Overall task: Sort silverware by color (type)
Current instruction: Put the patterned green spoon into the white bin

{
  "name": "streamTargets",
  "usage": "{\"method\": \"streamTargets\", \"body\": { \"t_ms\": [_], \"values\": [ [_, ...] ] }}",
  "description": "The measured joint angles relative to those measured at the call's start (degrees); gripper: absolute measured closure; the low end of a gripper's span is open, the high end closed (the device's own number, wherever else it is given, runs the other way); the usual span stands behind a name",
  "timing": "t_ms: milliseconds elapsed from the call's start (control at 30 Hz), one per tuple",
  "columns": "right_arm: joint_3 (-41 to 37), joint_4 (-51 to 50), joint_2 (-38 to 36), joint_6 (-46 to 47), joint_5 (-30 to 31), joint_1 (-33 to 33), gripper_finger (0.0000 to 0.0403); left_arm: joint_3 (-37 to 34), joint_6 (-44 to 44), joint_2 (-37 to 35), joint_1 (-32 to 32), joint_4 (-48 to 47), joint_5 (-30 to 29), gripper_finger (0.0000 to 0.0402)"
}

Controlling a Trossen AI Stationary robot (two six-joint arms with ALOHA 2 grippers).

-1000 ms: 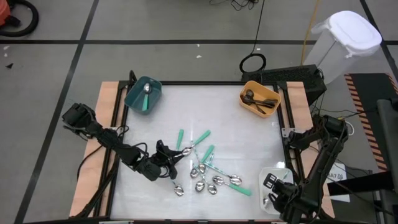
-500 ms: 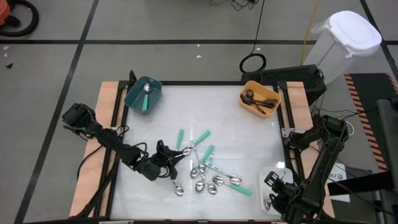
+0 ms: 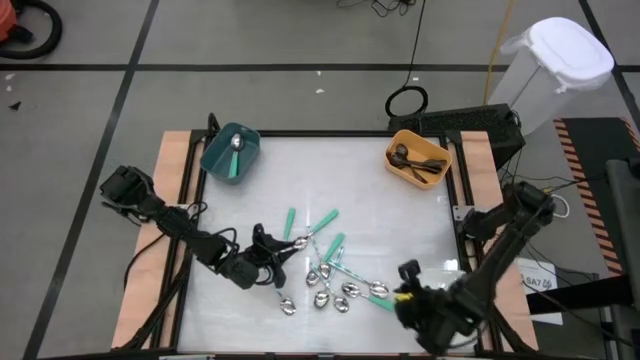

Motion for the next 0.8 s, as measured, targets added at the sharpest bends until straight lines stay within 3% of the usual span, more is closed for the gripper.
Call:
{"method": "streamTargets", "body": {
  "t_ms": [267,467,633,800],
  "values": [
    [-5.2,17.6,0.0,7.0,0.2,-10.2,0.0321,0.0,2.8,0.0,1.2,0.0,1.0,0.0314],
    [-8.9,22.4,0.0,16.6,-0.8,-15.1,0.0317,0.0,5.3,0.0,1.2,0.0,1.2,0.0314],
    [-11.6,25.7,0.0,24.9,-3.3,-17.0,0.0288,0.0,6.3,0.0,1.2,0.0,1.2,0.0314],
    [-12.0,27.2,3.3,26.2,-3.9,-17.0,0.0246,0.0,6.4,0.0,1.2,0.0,1.2,0.0314]
  ]
}}
